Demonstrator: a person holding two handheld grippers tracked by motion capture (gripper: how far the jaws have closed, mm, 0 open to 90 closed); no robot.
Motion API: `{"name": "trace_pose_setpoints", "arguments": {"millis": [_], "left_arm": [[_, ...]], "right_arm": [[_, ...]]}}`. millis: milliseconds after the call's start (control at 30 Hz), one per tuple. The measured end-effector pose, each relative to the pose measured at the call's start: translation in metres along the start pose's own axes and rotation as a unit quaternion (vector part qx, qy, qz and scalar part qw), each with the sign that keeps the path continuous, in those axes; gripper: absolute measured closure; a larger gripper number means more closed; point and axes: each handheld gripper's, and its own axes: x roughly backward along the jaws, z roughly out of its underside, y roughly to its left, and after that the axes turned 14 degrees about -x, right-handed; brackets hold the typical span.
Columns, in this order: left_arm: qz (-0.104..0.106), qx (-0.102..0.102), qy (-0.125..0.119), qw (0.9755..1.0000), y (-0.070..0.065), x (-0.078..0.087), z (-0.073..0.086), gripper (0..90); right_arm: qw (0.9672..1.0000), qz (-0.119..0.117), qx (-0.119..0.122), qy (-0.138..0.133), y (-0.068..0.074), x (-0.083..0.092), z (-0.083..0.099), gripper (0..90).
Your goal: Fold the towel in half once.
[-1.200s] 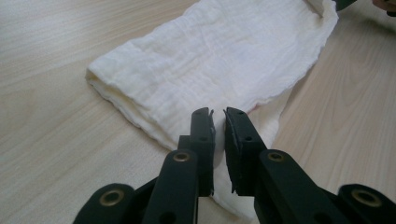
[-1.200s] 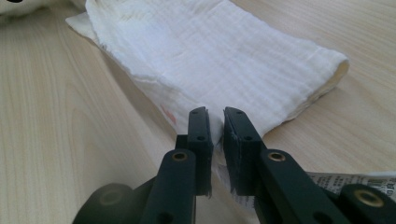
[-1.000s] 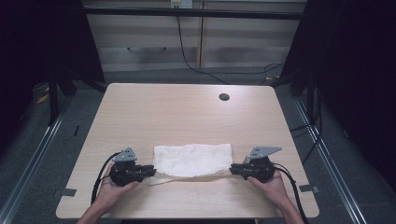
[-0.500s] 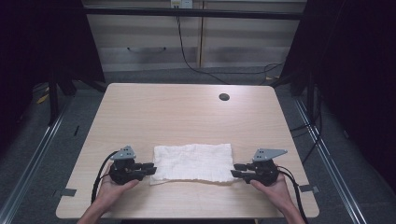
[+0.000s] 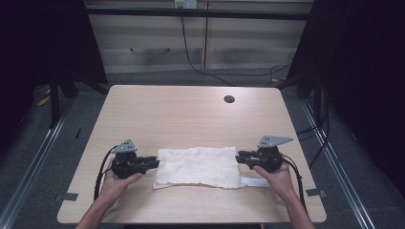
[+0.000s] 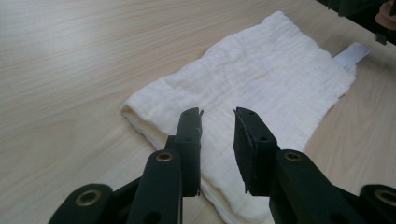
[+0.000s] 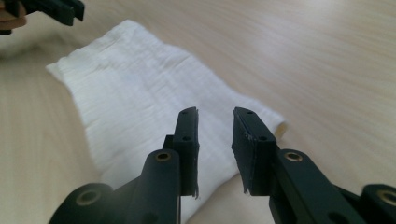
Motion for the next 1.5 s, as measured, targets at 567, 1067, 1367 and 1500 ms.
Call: {"name": "trace_pose_setpoints", "arguments": {"millis": [567,1067,1367,1500], "left_arm": [[-0.019,0.03,0.006,0.9993,0.036,-0.024,-0.008,71.0],[-0.023,0.051,0.029,0.998,0.052,-0.034,-0.007,58.3],[0.003,0.039,0.049,0.998,0.053,-0.055,-0.001,60.2],[0.006,0.015,0.056,0.9983,0.048,-0.059,-0.004,65.2]], "right_arm": [[0.9977,0.029,-0.028,0.054,-0.042,-0.058,-0.018,67.1],[0.9966,0.034,-0.014,0.074,-0.042,-0.066,-0.009,84.8],[0.9969,0.023,-0.018,0.073,-0.042,-0.066,-0.008,87.6],[0.9968,0.025,-0.019,0.074,-0.042,-0.065,-0.008,87.6]]}}
